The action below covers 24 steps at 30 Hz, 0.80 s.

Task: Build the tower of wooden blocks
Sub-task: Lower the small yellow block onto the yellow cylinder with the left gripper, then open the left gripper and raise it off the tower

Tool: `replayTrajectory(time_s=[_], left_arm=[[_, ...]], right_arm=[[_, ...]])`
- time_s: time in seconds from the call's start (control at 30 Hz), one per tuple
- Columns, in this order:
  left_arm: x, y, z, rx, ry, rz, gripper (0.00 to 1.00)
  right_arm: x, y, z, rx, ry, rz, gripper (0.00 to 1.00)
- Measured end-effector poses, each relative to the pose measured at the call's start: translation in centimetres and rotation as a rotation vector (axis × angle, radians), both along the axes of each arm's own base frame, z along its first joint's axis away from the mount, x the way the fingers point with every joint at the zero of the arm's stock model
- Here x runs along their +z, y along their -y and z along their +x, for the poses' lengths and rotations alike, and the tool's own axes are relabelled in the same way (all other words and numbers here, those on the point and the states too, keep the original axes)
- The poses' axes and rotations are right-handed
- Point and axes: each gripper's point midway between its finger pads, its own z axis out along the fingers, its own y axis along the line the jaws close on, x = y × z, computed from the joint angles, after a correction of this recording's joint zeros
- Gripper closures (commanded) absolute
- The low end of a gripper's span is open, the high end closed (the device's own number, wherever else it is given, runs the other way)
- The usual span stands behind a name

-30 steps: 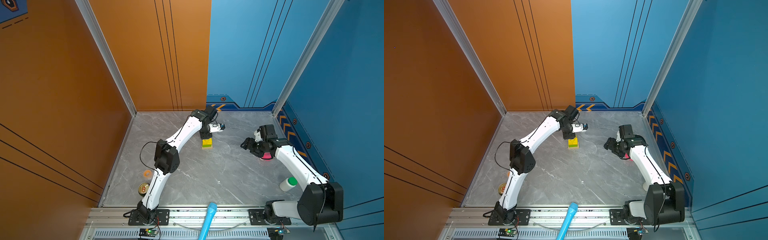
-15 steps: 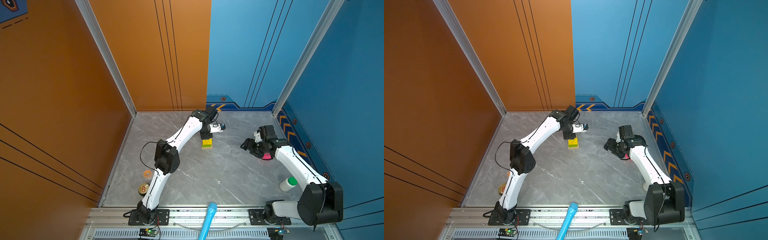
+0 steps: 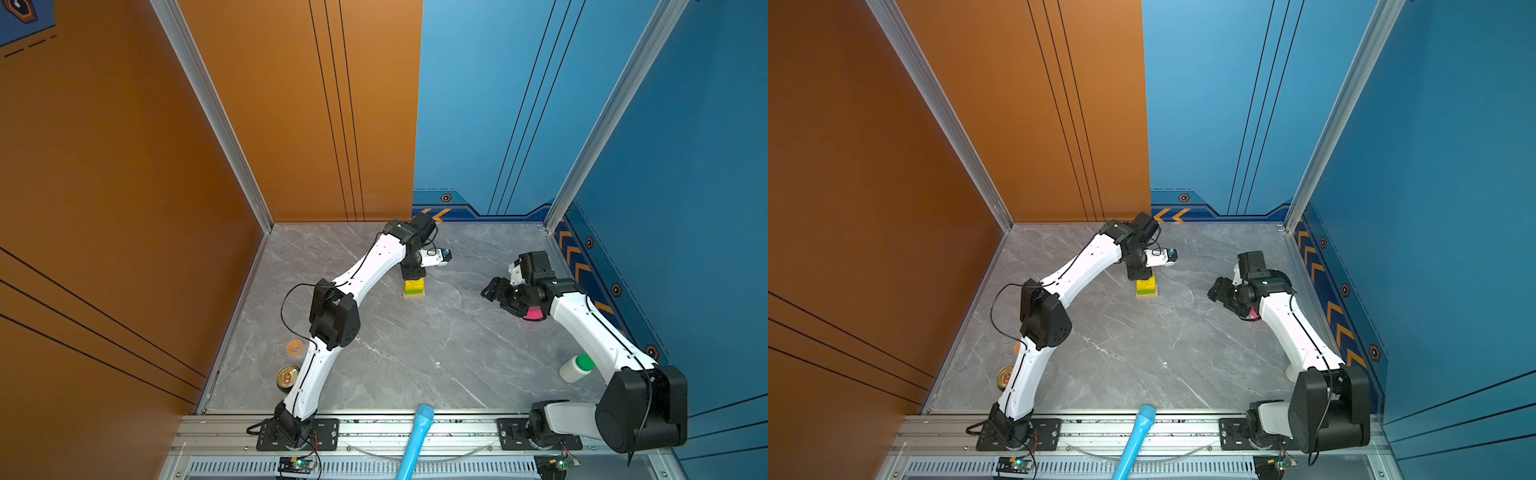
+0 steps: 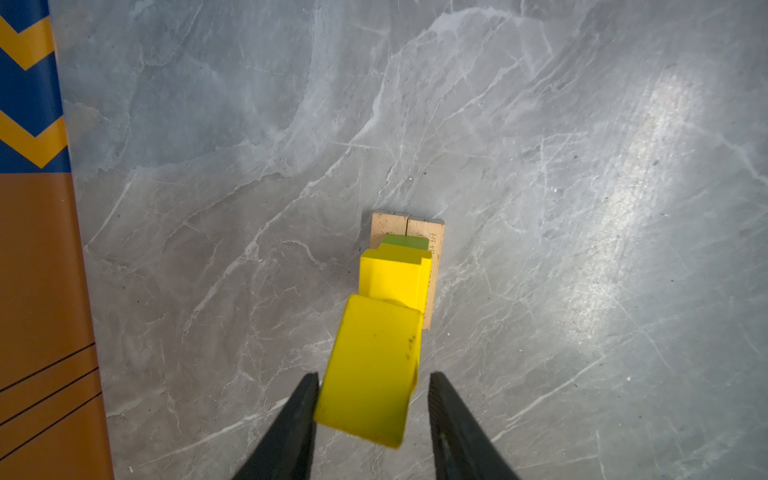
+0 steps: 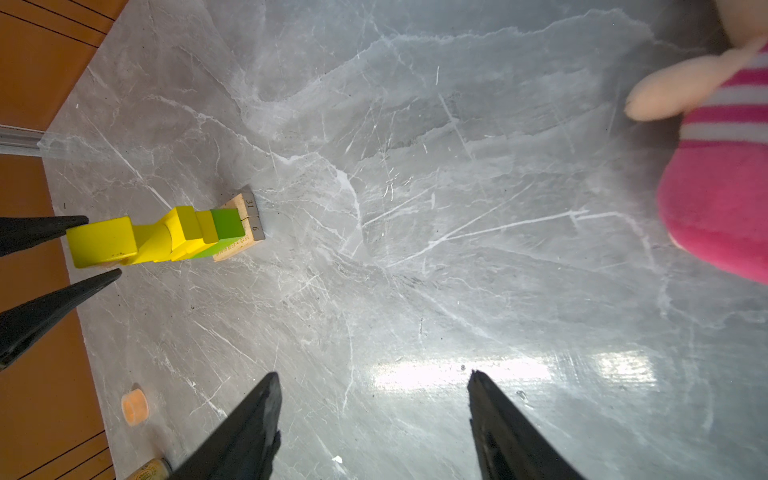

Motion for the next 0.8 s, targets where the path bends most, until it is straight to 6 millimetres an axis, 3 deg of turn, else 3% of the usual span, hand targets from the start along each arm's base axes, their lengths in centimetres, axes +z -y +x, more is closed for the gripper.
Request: replayTrajectory(time_s=[0.13, 0.33, 0.43, 0.57, 0.8], left_arm=[[0.0, 0.0, 0.0, 0.004, 0.0, -0.001, 0.53], [0.0, -0.1, 0.1, 0.014, 0.001, 0.002, 0.41], [0.0, -0.1, 0.1, 0.018, 0.002, 0.003, 0.28], [0.0, -0.2, 0.1, 0.023, 0.005, 0.007, 0.01], [1.1, 0.0, 0.5, 0.052, 0.022, -0.021, 0.02]], right_arm=[[0.0, 0.0, 0.0, 0.0, 0.0, 0.0, 0.28], [0.0, 0.0, 0.0, 0.0, -0.001, 0.0, 0.28], [0.0, 0.0, 0.0, 0.0, -0.001, 0.0, 0.28], [0.0, 0.0, 0.0, 0.0, -0.001, 0.0, 0.27], [0.0, 0.0, 0.0, 0.0, 0.001, 0.0, 0.28]])
